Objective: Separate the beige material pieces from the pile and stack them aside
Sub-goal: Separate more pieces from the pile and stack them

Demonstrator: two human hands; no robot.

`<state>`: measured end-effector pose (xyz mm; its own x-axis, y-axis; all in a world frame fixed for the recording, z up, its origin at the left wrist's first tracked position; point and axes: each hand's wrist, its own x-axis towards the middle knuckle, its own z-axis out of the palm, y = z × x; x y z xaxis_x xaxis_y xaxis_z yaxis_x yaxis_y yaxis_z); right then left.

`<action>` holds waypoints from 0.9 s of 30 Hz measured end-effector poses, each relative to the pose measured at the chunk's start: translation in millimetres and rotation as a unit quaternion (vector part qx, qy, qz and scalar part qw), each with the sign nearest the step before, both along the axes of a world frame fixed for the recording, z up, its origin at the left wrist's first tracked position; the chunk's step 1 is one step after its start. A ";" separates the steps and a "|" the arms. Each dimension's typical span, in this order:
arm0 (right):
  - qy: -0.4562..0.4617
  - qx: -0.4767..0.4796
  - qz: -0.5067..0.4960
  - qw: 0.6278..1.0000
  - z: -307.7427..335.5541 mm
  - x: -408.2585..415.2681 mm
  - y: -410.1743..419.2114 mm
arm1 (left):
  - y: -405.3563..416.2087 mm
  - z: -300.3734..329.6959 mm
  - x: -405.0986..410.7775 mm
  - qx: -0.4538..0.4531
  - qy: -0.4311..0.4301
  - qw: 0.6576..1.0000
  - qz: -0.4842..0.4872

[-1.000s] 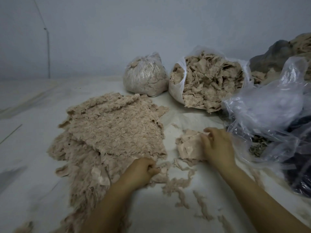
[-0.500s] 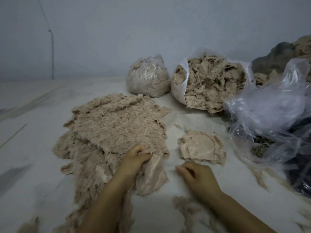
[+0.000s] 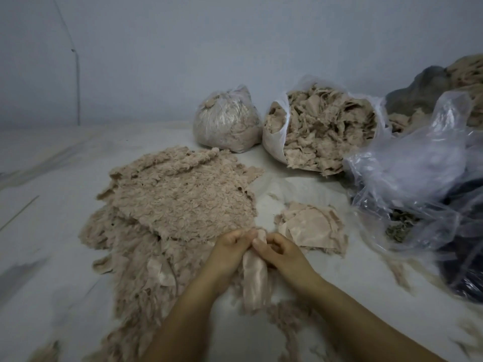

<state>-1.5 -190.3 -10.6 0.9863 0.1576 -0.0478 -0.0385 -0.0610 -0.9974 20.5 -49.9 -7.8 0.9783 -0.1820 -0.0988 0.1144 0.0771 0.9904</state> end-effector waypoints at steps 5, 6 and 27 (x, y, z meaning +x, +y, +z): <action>-0.043 0.024 -0.108 0.993 -1.2 1.4 2.8 | -0.4 -4.9 -1.1 0.049 -0.067 0.992 0.094; -0.038 0.040 -0.120 0.991 -1.1 1.5 0.9 | 1.1 -5.3 -1.2 0.056 -0.067 0.990 0.109; 0.028 0.163 -0.263 0.951 -9.4 5.5 4.7 | -6.9 -9.9 -11.3 -0.034 0.009 0.995 0.092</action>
<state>3.9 -185.7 -20.0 0.9304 -0.3404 -0.1361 -0.0326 0.2930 -0.9555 9.1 -56.8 -17.7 0.9940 -0.0059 -0.1094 0.1089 0.1648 0.9803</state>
